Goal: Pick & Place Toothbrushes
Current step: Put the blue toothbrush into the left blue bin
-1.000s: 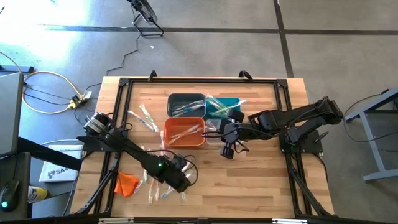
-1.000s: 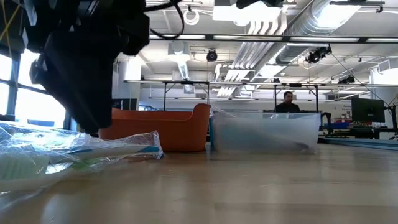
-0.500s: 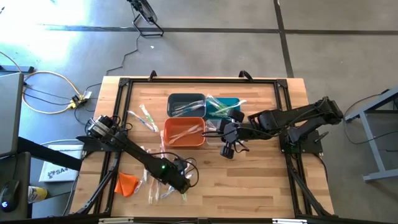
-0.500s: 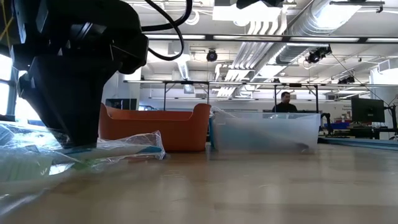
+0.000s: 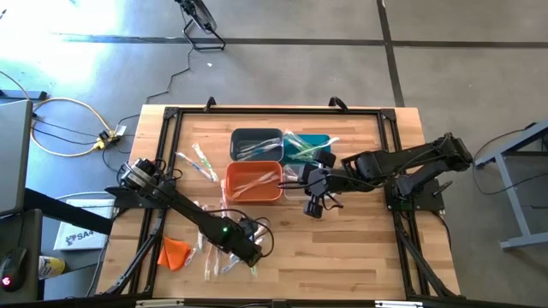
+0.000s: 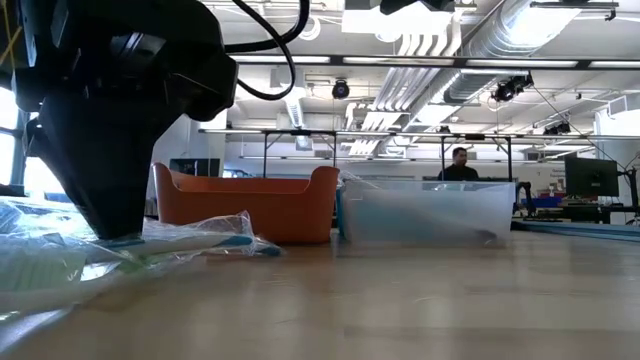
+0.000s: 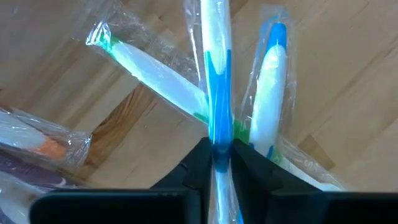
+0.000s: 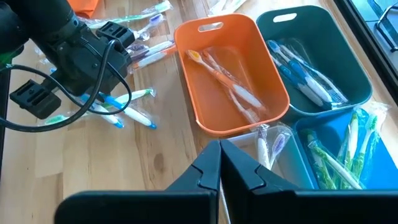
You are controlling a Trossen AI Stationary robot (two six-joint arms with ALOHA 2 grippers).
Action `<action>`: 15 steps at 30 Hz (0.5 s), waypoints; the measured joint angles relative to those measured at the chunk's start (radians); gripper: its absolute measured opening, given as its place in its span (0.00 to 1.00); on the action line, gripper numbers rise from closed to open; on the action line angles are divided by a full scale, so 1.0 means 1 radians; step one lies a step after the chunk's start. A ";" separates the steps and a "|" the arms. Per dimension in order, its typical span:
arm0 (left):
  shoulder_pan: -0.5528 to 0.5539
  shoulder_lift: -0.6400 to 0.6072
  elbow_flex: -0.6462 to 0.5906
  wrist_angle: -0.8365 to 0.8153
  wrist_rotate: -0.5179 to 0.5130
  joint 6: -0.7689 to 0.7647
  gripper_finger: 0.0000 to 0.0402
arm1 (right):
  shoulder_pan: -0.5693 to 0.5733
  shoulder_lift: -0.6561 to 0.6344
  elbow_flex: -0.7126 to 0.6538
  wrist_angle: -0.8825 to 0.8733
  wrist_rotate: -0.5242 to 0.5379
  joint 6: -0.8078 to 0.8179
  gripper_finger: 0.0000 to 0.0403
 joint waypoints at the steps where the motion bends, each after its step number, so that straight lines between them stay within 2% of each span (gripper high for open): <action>1: 0.000 0.000 0.000 0.000 0.000 0.000 0.11 | 0.000 0.000 0.000 0.000 0.000 -0.008 0.00; 5: 0.000 -0.026 0.000 -0.006 0.000 0.021 0.07 | 0.000 0.000 0.000 -0.001 0.000 -0.018 0.00; 15: 0.000 -0.149 0.000 -0.043 -0.054 0.069 0.06 | 0.000 0.000 0.000 -0.027 -0.008 -0.019 0.00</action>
